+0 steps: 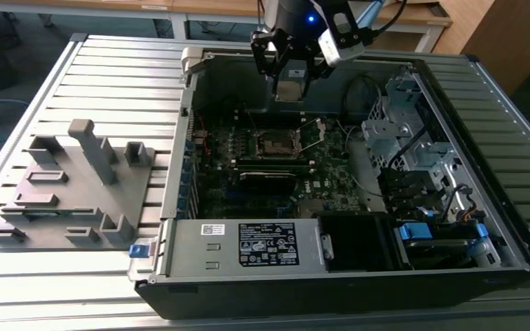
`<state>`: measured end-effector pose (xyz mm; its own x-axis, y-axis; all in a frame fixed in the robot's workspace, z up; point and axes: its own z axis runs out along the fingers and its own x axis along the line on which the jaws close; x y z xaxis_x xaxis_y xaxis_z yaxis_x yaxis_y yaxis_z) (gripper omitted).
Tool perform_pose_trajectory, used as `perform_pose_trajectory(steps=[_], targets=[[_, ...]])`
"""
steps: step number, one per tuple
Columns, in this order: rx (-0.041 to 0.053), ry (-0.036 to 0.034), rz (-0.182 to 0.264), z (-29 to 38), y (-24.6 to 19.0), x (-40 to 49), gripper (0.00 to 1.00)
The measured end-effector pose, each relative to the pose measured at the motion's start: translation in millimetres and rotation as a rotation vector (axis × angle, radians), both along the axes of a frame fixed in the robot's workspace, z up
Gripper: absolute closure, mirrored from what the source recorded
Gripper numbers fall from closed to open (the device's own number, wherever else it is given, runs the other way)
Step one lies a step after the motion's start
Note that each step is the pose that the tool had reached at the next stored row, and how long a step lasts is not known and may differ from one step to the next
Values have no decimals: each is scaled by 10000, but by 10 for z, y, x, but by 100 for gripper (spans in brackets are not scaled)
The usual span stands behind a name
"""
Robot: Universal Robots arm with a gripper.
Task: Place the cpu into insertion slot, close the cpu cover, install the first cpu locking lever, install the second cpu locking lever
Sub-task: 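Place the cpu into insertion slot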
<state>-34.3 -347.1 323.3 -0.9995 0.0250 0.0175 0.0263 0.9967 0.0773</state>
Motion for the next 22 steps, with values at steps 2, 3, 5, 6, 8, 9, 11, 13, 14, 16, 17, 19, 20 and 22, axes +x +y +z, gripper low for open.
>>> perform_pose_trajectory(steps=[2, 3, 5, 6, 8, 9, 11, 13, 14, 16, 17, 19, 20, 22], targets=[[2, -1, 0, -6, 0, 0, 46], [-1, 0, 0, -6, 0, 0, 46], [-1, 1, 0, -5, 0, 0, 46], [1, 0, 0, -6, 0, 0, 46], [3, 0, 0, -6, 0, 0, 46], [3, 0, 0, -8, 0, 0, 46], [3, 0, 0, -11, 0, 0, 46], [2, 1, 0, -12, 0, 0, 46], [1, 1, 0, -13, 0, 0, 46], [6, -1, 0, -31, 0, 0, 46], [4, 0, 0, -39, 0, 0, 46], [2, 1, 0, -40, 0, 0, 46], [1, 1, 0, -40, 0, 0, 46], [2, 1, 0, -40, 0, 0, 46]])
